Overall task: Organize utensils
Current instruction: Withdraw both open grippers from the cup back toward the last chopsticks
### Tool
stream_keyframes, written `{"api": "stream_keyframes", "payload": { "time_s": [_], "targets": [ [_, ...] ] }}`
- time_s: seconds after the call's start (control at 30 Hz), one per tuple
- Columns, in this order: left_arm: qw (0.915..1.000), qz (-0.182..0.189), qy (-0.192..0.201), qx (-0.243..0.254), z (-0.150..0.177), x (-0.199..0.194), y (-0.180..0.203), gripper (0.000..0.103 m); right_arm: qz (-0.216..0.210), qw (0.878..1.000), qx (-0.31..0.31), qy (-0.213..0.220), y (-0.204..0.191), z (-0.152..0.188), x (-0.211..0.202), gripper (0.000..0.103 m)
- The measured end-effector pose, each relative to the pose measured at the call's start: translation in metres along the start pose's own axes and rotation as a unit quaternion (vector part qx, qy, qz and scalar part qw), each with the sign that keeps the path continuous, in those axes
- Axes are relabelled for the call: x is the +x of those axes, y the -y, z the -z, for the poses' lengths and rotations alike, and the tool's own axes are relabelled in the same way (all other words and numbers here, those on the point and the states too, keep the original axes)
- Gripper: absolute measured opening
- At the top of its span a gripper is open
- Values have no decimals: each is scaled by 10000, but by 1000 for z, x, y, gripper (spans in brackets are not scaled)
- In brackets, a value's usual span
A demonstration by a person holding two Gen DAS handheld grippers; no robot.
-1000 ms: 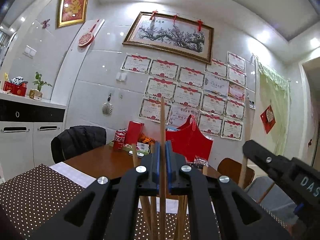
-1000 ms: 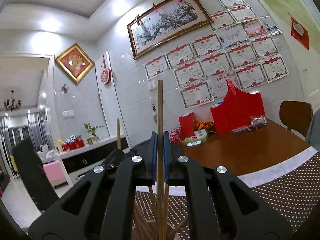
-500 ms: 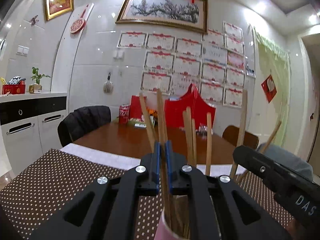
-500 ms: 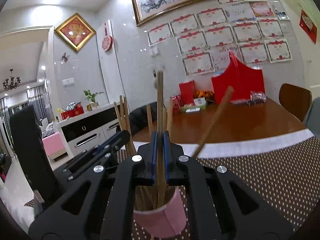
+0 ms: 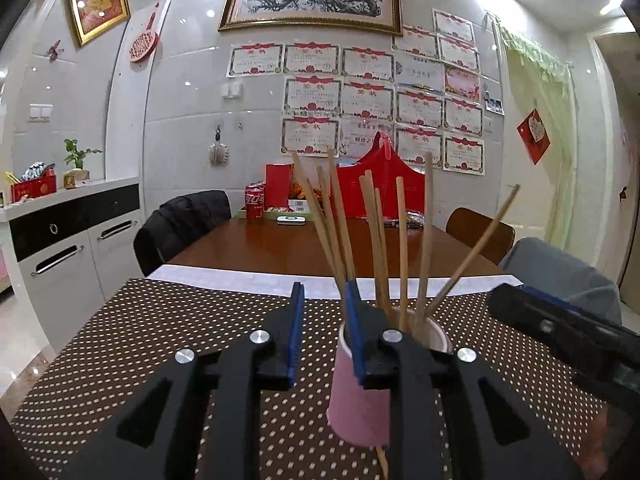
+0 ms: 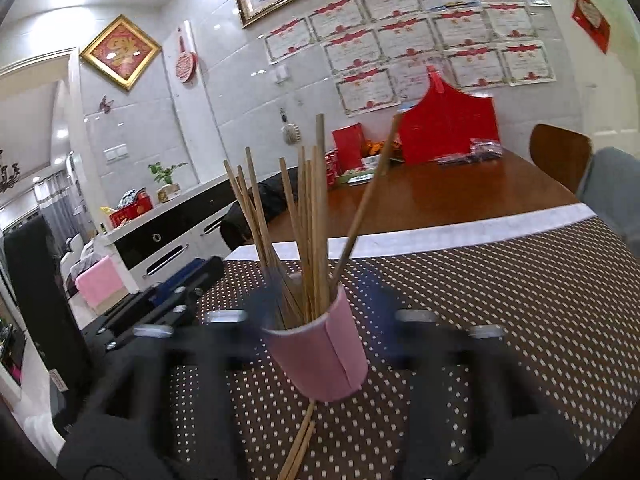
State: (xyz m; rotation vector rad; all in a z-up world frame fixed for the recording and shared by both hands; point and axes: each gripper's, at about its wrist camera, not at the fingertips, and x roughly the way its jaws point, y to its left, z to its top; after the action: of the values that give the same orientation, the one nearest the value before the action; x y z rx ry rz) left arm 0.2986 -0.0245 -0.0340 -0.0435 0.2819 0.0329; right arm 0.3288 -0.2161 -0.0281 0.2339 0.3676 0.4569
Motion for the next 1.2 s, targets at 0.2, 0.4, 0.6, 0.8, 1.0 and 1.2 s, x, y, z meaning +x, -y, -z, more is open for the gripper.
{"api": "stream_keyframes", "payload": {
  "time_s": [0.2,0.4,0.6,0.8,1.0,1.2],
  "targets": [
    [9998,172,-105,39,-2,-34,-6,30,184,9998,-33,50,-8,6,-33,71],
    [9995,214,-67,206,1,-66,-7,41,476,9988,3,-104,-12,13,-55,80],
    [9983,317,-326,353,13,-80,-10,45,812,9957,-40,-436,-13,28,-64,84],
    [9933,586,-931,350,27,-79,-19,48,997,9905,-49,-950,-14,47,-58,85],
    [9851,572,-1578,376,43,-68,-28,48,1049,9822,-46,-1558,-14,71,-42,85],
    [9776,521,-1991,447,63,-66,-38,48,1037,9708,26,-2162,-15,97,-25,85]
  ]
}}
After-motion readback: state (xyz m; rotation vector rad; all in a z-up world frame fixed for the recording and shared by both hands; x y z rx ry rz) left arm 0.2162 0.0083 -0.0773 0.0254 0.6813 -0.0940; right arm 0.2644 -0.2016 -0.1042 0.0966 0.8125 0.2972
